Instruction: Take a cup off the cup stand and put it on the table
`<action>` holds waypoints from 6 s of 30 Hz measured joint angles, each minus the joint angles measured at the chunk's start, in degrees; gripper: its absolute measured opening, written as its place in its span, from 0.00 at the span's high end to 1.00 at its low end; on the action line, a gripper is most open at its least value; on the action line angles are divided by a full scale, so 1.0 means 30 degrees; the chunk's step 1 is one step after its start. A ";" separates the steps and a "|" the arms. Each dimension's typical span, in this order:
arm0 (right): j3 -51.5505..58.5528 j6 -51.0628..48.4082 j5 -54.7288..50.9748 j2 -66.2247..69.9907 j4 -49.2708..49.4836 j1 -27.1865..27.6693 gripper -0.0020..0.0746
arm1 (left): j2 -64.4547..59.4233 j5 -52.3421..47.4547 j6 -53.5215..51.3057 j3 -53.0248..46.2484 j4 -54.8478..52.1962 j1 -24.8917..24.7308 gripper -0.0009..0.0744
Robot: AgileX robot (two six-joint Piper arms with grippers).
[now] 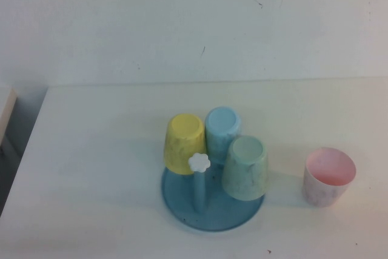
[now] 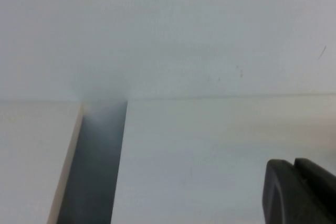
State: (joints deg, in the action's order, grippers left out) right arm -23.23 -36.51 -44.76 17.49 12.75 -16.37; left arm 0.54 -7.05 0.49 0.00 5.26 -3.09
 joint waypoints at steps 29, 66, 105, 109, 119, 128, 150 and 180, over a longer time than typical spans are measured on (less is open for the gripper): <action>0.0018 0.0000 0.0000 0.0000 0.0000 0.0000 0.98 | 0.0032 -0.3875 0.1428 -0.0450 -0.0627 0.0132 0.99; 0.7593 0.7078 0.7749 -0.5969 -0.3704 0.5917 0.98 | 0.0032 -0.4007 0.1520 -0.0423 -0.0627 0.0162 0.99; 0.8144 1.1853 0.7712 -0.6075 -0.5715 0.6258 0.98 | 0.0032 -0.4038 0.1477 -0.0423 -0.0627 0.0162 0.99; 0.8144 1.1853 0.7712 -0.6075 -0.5715 0.6258 0.98 | 0.0032 -0.4038 0.1477 -0.0423 -0.0627 0.0162 0.99; 0.8144 1.1853 0.7712 -0.6075 -0.5715 0.6258 0.98 | 0.0032 -0.4038 0.1521 -0.0423 -0.0627 0.0162 0.99; 0.8144 1.1853 0.7712 -0.6075 -0.5715 0.6258 0.98 | 0.0032 -0.4038 0.1521 -0.0423 -0.0627 0.0162 0.99; 0.8144 1.1814 0.7712 -0.6075 -0.5715 0.6258 0.98 | 0.0032 -0.4038 0.1475 -0.0423 -0.0627 0.0162 0.99; 0.8144 1.1814 0.7712 -0.6075 -0.5715 0.6061 0.98 | 0.0032 -0.4038 0.1518 -0.0423 -0.0627 0.0162 0.99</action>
State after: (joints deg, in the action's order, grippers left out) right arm 1.20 -1.07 -21.63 -0.74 -4.40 1.81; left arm 0.63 -19.16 5.04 -1.27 3.38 -2.60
